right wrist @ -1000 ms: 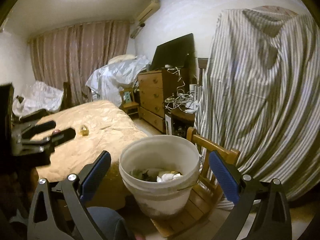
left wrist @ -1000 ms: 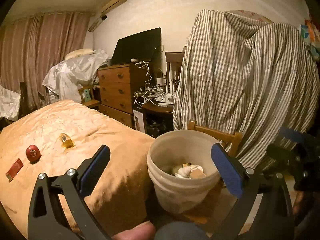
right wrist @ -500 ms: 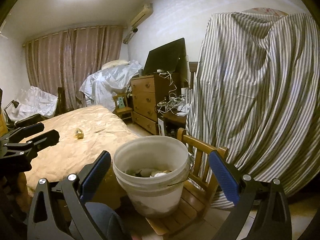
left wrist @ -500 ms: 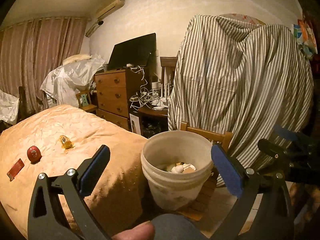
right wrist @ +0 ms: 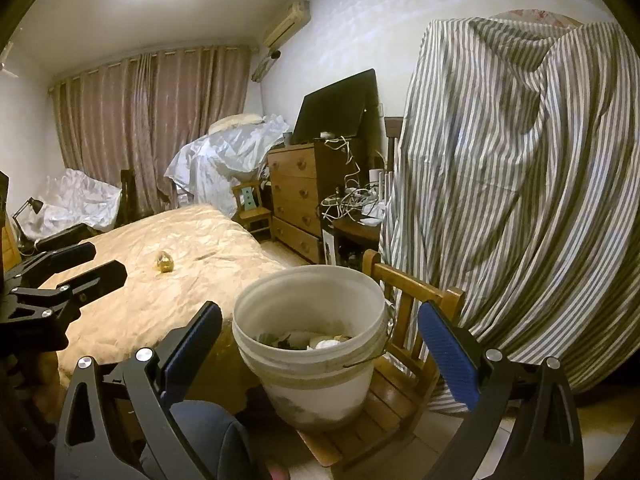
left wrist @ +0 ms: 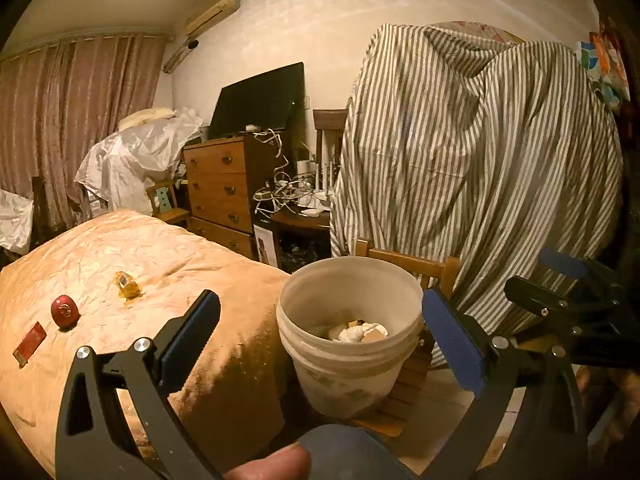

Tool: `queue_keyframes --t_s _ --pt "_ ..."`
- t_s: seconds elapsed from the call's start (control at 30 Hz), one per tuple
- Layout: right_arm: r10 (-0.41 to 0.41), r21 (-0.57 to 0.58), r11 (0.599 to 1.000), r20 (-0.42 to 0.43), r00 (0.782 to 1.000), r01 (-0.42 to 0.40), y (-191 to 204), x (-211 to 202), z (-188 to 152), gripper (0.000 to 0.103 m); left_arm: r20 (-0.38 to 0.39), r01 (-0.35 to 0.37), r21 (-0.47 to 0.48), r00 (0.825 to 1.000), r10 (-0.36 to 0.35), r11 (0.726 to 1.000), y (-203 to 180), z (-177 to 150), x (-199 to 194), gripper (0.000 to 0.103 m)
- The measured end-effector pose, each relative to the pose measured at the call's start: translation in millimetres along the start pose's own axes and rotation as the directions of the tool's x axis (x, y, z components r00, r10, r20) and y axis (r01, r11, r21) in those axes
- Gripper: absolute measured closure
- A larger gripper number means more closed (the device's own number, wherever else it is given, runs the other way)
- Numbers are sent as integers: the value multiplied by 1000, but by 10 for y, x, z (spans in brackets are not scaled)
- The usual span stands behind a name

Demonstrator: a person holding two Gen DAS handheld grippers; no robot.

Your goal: Collect trash

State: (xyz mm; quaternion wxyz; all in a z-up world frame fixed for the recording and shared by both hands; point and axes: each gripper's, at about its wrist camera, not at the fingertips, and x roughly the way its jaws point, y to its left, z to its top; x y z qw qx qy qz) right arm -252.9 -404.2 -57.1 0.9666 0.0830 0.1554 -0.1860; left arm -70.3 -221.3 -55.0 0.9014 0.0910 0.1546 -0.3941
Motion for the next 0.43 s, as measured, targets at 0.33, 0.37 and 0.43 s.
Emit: queue_keyframes --t_s 0.33,0.37,0.43 --pt "1 -1 1000 8 1000 -1 13 11 27 5 -26 30 19 999 -29 999 -32 6 28 5" --pt "0 -2 1000 9 1000 0 10 7 29 5 -27 30 19 999 -30 999 -30 4 29 5" --pt "3 -4 1000 6 1000 -3 11 17 31 5 -29 28 18 999 -27 999 -28 5 32 5"
